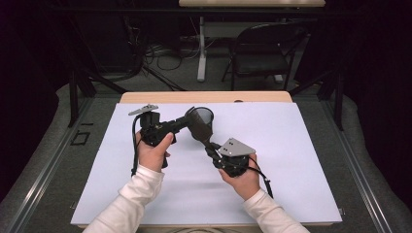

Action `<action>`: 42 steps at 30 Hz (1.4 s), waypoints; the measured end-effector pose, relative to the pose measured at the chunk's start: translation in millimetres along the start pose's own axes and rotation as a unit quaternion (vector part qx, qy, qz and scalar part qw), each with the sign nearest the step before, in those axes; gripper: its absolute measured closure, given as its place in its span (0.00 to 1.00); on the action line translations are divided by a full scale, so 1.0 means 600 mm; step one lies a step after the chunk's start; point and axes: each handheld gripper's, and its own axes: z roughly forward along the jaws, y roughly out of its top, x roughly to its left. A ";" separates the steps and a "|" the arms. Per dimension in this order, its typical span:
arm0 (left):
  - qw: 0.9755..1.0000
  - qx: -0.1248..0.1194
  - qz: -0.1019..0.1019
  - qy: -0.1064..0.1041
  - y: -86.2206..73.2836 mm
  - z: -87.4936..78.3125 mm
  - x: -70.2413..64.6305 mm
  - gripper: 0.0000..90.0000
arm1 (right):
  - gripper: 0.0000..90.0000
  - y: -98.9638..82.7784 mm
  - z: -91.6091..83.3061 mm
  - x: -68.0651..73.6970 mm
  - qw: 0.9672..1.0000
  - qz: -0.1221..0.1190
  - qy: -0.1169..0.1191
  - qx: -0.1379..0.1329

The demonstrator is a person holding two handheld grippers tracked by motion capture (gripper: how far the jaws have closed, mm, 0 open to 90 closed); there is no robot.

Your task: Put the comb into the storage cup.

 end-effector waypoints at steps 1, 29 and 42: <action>1.000 -0.001 -0.002 -0.001 0.000 0.000 0.000 0.91 | 0.81 0.000 0.000 0.000 1.000 0.000 0.000 0.000; 0.999 -0.003 -0.044 -0.028 -0.001 0.001 0.009 0.94 | 0.81 -0.001 0.001 0.000 1.000 -0.001 -0.002 0.002; 0.998 -0.005 -0.050 -0.031 0.001 0.004 0.010 0.94 | 0.81 -0.001 0.001 -0.002 1.000 0.004 0.000 -0.001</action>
